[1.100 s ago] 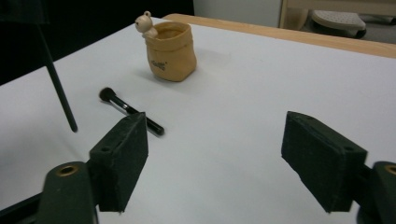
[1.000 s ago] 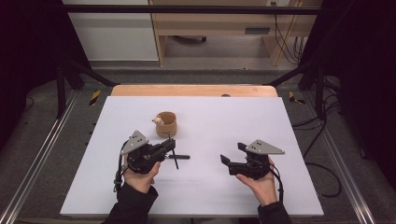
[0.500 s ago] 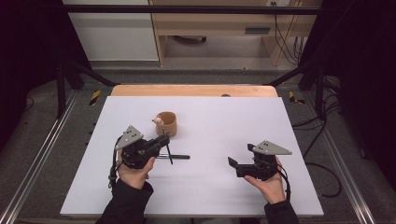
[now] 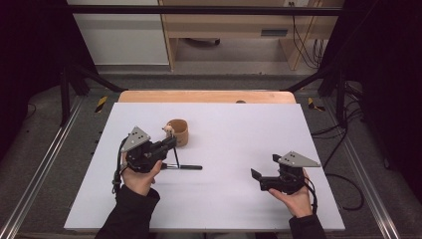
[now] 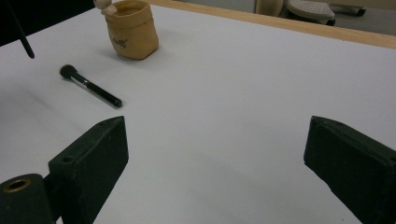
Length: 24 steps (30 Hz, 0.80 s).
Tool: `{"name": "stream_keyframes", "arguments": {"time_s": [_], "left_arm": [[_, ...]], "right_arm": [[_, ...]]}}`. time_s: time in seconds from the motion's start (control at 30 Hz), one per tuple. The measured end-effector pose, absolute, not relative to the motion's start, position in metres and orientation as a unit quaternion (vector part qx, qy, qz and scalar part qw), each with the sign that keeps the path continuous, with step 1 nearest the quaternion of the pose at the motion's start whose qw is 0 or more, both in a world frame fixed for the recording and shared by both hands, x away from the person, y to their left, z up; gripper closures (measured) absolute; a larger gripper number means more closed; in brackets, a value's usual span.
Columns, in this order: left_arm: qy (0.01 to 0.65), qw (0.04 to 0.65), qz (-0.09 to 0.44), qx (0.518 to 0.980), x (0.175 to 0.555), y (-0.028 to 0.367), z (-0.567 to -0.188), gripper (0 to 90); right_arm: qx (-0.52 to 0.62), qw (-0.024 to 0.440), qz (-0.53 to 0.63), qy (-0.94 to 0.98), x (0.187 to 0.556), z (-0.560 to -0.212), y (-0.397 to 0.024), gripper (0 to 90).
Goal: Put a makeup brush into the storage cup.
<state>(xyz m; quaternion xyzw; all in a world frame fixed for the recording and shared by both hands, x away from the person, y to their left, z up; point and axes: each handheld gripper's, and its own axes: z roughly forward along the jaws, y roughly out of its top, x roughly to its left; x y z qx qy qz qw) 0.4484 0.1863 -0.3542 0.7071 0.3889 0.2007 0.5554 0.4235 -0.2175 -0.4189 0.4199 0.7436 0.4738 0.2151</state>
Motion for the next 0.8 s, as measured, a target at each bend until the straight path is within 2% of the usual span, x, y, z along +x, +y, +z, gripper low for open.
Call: {"name": "stream_keyframes", "arguments": {"time_s": [0.37,0.8], "left_arm": [[0.390,0.560,0.213,0.699,0.456,0.193,-0.339,84.4],[0.377,0.559,0.223,0.704,0.472,0.182,-0.324,84.4]], "right_arm": [[0.431,0.219,0.469,0.739,0.421,-0.421,-0.225,6.5],[0.436,0.221,0.467,0.736,0.422,-0.422,-0.228,5.9]]}}
